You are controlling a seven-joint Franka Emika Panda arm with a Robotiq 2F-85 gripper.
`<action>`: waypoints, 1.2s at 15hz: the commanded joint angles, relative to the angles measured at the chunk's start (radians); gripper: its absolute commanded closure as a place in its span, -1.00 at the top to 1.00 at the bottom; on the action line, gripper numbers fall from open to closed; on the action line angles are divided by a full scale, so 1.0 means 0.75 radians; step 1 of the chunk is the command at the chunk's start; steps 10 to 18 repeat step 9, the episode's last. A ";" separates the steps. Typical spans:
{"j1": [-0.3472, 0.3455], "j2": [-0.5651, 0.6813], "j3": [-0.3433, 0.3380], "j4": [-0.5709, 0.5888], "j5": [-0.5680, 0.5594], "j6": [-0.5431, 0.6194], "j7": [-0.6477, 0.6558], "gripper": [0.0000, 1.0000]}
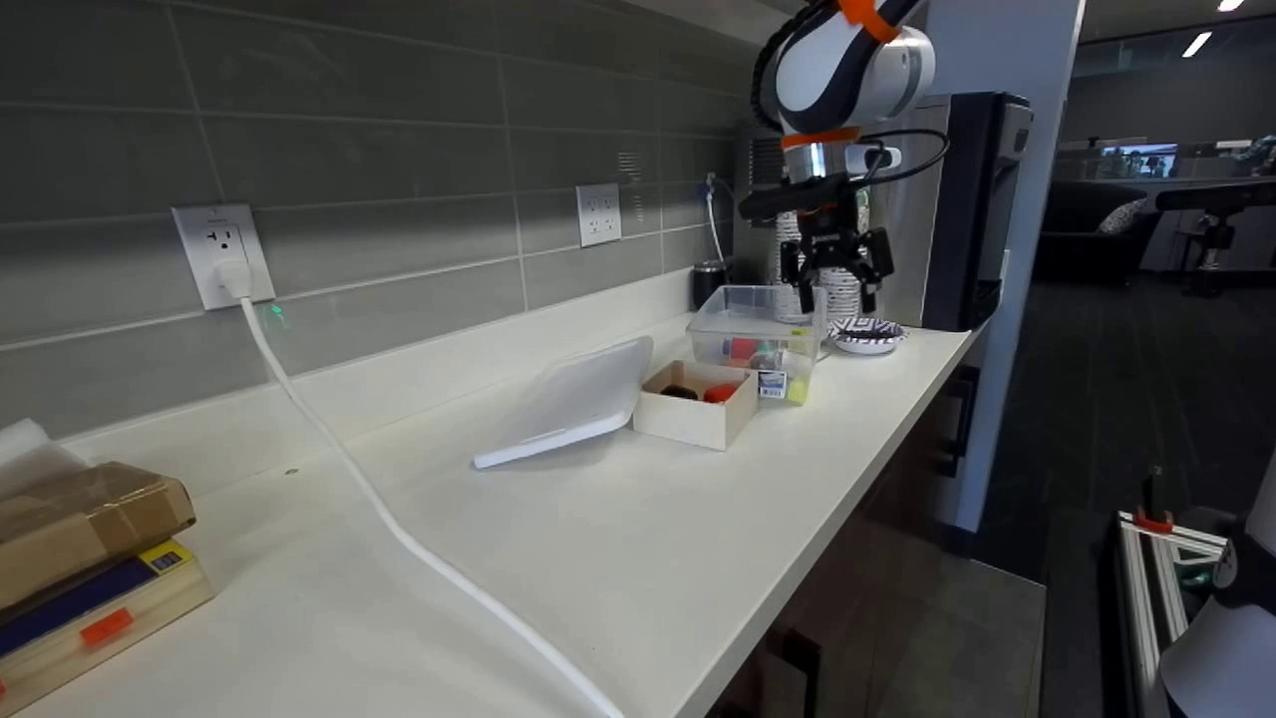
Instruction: Pull the tote closer to the counter edge
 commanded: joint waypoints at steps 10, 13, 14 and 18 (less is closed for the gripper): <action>-0.081 -0.269 0.139 -0.033 -0.110 0.048 0.120 1.00; -0.081 -0.269 0.139 -0.033 -0.110 0.048 0.120 1.00; -0.081 -0.269 0.139 -0.033 -0.110 0.048 0.120 1.00; -0.081 -0.269 0.139 -0.033 -0.110 0.048 0.120 1.00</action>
